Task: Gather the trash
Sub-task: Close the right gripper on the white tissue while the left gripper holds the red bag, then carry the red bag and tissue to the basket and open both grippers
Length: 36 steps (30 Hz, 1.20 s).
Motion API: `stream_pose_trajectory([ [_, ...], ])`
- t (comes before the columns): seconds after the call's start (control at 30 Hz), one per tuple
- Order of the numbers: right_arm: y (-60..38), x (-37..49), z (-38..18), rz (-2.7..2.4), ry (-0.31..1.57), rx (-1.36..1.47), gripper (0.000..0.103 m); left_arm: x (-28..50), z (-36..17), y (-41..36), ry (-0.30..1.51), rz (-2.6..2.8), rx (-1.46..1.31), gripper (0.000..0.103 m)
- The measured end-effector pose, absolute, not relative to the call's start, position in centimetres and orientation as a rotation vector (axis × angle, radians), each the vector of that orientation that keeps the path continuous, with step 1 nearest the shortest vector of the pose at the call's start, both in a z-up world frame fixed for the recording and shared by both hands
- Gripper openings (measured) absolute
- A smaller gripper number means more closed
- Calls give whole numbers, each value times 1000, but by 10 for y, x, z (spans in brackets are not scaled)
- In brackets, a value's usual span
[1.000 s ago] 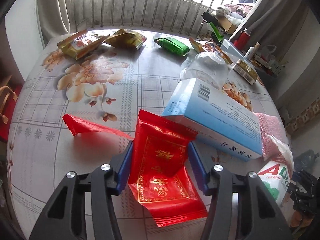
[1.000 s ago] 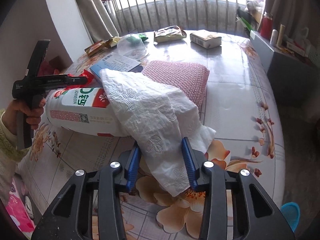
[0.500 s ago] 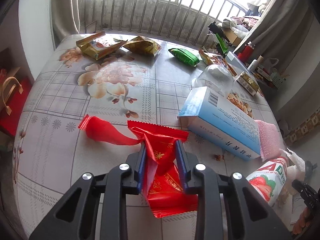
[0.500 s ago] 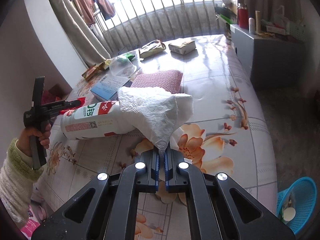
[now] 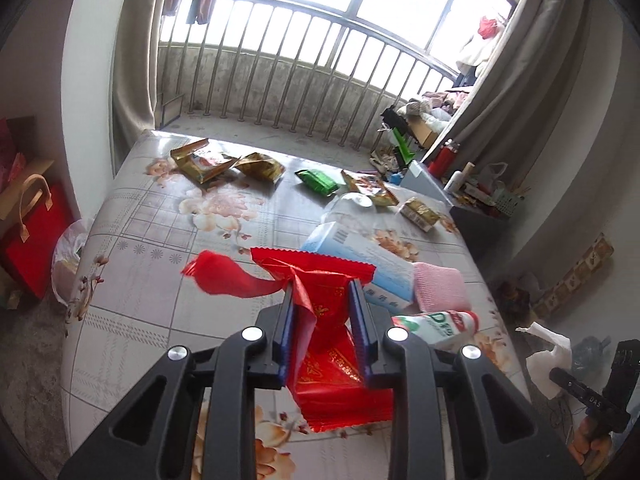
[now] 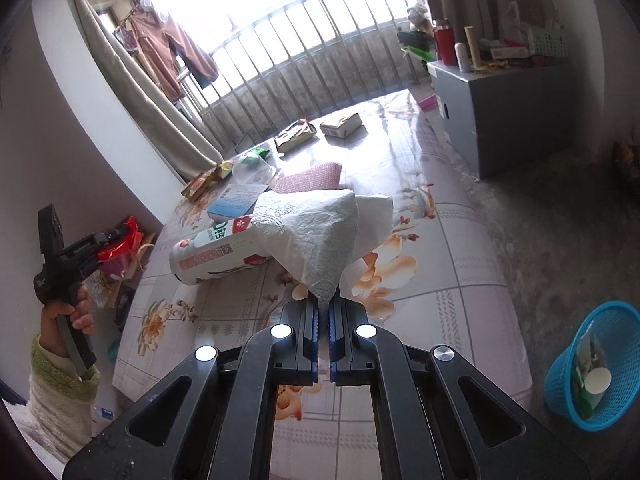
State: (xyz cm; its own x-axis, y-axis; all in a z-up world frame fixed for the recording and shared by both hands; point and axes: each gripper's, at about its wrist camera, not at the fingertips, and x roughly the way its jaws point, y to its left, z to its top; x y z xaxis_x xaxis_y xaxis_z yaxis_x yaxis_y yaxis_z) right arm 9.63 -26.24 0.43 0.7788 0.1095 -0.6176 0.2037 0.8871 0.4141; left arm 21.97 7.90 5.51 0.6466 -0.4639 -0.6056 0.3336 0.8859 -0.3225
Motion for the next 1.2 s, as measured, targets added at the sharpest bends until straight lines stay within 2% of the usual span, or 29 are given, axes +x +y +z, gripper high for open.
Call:
stream_pose_trajectory([
  [0.23, -278, 44, 24, -100, 593, 541, 2, 172, 78, 29, 726, -653, -212, 24],
  [0.63, -330, -57, 14, -266, 471, 716, 2, 89, 94, -144, 747, -1044, -68, 24],
  [0.87, -363, -98, -22, -319, 459, 867, 3, 47, 71, -241, 842, -1178, 30, 24],
  [1.2, -418, -144, -82, -452, 454, 1072, 5, 8, 2, -390, 1047, -1270, 210, 24],
])
